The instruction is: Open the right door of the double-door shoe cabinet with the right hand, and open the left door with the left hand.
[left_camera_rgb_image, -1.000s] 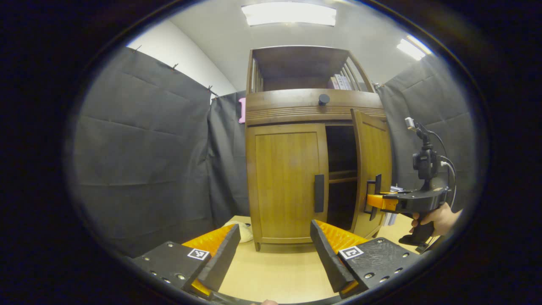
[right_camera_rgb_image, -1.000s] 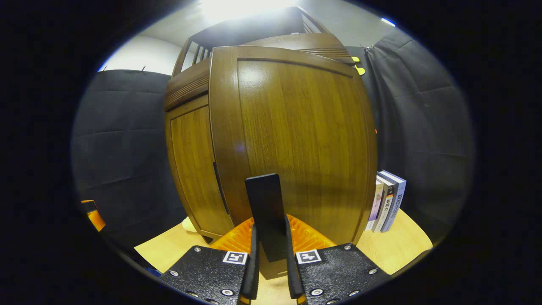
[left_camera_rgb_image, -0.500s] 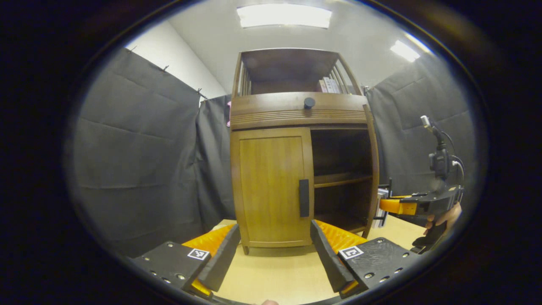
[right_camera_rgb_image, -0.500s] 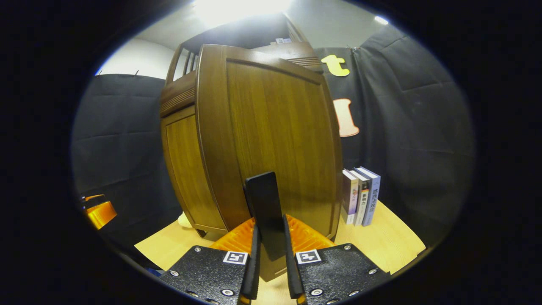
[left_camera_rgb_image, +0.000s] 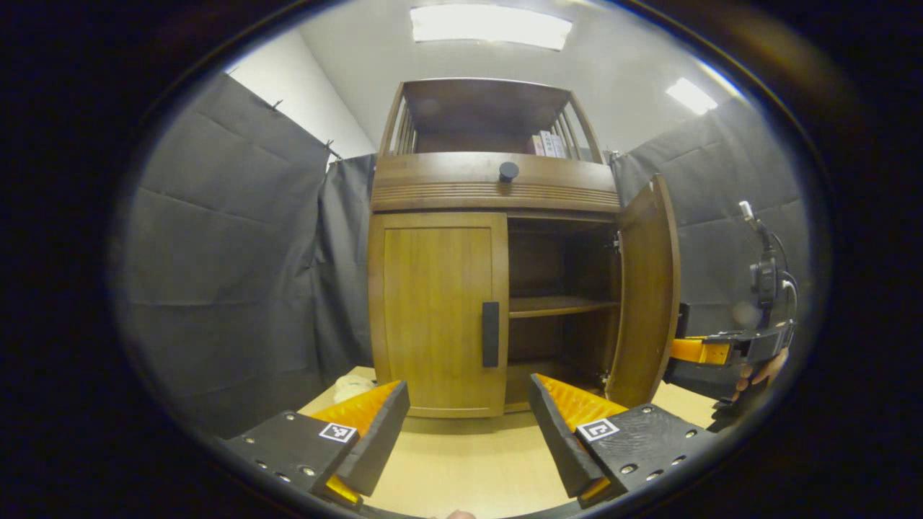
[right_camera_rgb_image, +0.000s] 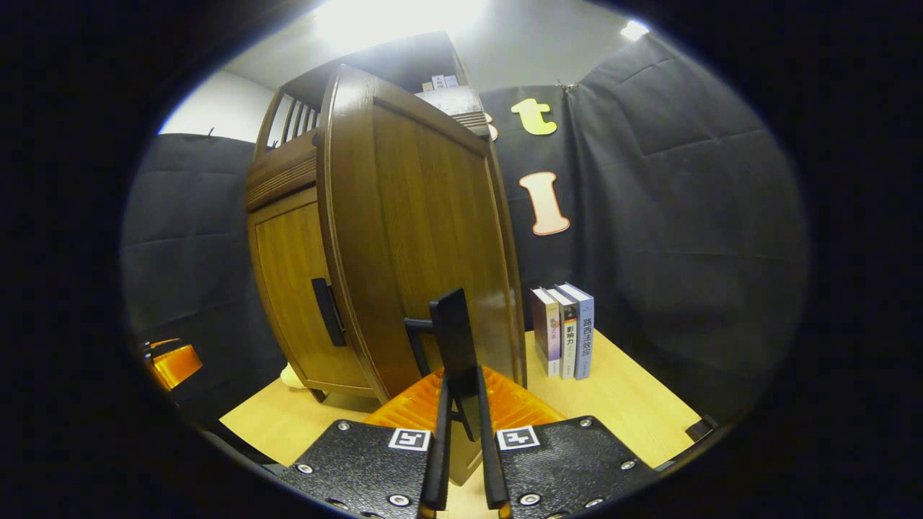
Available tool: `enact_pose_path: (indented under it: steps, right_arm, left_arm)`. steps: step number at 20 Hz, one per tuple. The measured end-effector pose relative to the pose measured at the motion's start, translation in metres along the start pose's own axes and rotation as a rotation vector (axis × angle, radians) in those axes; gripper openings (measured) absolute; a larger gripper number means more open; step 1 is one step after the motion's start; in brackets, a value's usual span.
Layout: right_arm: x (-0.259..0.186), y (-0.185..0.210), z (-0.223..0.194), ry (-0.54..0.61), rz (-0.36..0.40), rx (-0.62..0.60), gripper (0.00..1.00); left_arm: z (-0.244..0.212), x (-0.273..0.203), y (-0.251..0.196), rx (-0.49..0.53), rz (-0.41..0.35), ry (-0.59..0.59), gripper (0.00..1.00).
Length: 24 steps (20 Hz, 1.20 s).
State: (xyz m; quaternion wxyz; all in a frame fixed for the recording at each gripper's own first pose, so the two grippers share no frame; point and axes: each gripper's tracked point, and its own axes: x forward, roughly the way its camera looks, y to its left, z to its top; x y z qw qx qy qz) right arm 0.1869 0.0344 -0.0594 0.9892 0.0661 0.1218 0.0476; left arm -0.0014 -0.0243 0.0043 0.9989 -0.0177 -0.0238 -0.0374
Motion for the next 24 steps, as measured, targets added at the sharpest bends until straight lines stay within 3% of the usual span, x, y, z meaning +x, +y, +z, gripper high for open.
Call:
enact_pose_path:
  steps: [1,4,5,15,16,17,19,20,21,22,23,24]
  right_arm:
    - [-0.002,-0.005,0.000,0.001,-0.009,0.000,0.17]
    - [-0.009,-0.025,0.001,0.001,-0.050,0.000,0.14]
    - [-0.011,-0.033,0.002,0.001,-0.067,-0.003,0.18]
    - [-0.036,-0.086,0.011,-0.023,-0.166,0.001,0.17]
    - [-0.040,-0.091,0.011,-0.028,-0.180,-0.012,0.10]
    - [-0.043,-0.098,0.013,-0.032,-0.200,-0.023,0.18]
    - [-0.048,-0.112,0.018,-0.044,-0.235,-0.016,0.19]
    - [-0.050,-0.117,0.021,-0.051,-0.245,-0.004,0.26]
    - [-0.053,-0.117,0.025,-0.059,-0.235,0.009,0.17]
    - [-0.057,-0.114,0.028,-0.068,-0.220,0.018,0.26]
    - [-0.062,-0.117,0.031,-0.079,-0.240,0.008,0.35]
    - [-0.067,-0.127,0.033,-0.091,-0.260,-0.008,0.52]
  left_arm:
    - [0.000,-0.001,0.000,0.001,-0.003,-0.002,0.97]
    - [0.001,-0.001,0.000,0.012,-0.008,0.000,0.89]
    - [0.000,-0.001,0.000,0.014,-0.008,-0.002,1.00]
    - [-0.002,0.000,-0.005,0.016,-0.038,0.013,1.00]
    - [-0.002,0.000,-0.005,0.014,-0.044,0.017,1.00]
    - [-0.003,0.000,-0.007,0.013,-0.049,0.019,1.00]
    - [-0.003,0.003,-0.008,0.010,-0.058,0.018,1.00]
    - [-0.002,0.005,-0.008,0.009,-0.060,0.018,1.00]
    - [-0.002,0.006,-0.010,0.009,-0.066,0.020,0.89]
    - [-0.001,0.008,-0.010,0.011,-0.072,0.020,1.00]
    - [0.000,0.009,-0.009,0.016,-0.073,0.019,1.00]
    - [0.001,0.012,-0.009,0.018,-0.076,0.016,0.96]
